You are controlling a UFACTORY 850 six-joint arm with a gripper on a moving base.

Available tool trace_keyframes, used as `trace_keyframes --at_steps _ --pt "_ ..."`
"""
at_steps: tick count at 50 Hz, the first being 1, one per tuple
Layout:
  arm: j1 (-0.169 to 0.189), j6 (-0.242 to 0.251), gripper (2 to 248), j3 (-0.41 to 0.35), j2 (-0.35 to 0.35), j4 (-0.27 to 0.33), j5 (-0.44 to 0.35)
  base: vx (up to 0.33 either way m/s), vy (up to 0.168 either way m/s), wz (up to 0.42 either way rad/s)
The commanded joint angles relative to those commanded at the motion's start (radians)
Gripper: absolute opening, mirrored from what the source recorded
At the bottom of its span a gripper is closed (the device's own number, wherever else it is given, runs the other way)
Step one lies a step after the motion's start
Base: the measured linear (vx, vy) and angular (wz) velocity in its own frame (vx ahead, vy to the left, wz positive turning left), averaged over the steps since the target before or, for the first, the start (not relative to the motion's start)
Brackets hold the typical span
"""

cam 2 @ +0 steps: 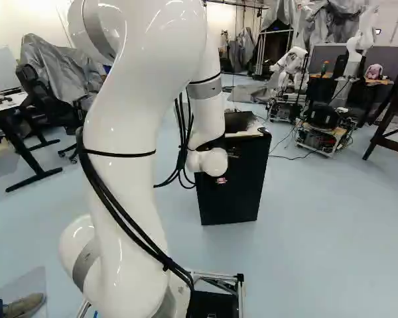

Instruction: Grab a drink from the fridge

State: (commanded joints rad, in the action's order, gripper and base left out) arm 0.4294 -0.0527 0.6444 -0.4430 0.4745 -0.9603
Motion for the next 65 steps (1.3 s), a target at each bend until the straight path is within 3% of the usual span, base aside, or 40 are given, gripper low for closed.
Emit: trace_keyframes --at_steps 16,35,49,65 --pt "0.002 0.000 247 -0.007 0.005 0.000 0.000 0.000 0.000 0.000" --pt "0.025 0.000 247 -0.095 0.071 0.000 -0.009 0.000 0.000 0.000" --pt "0.020 0.000 247 -0.159 0.121 -0.003 -0.090 0.000 0.000 0.000" --pt "-0.013 0.000 247 -0.200 0.153 -0.033 -0.223 0.000 0.000 0.000"
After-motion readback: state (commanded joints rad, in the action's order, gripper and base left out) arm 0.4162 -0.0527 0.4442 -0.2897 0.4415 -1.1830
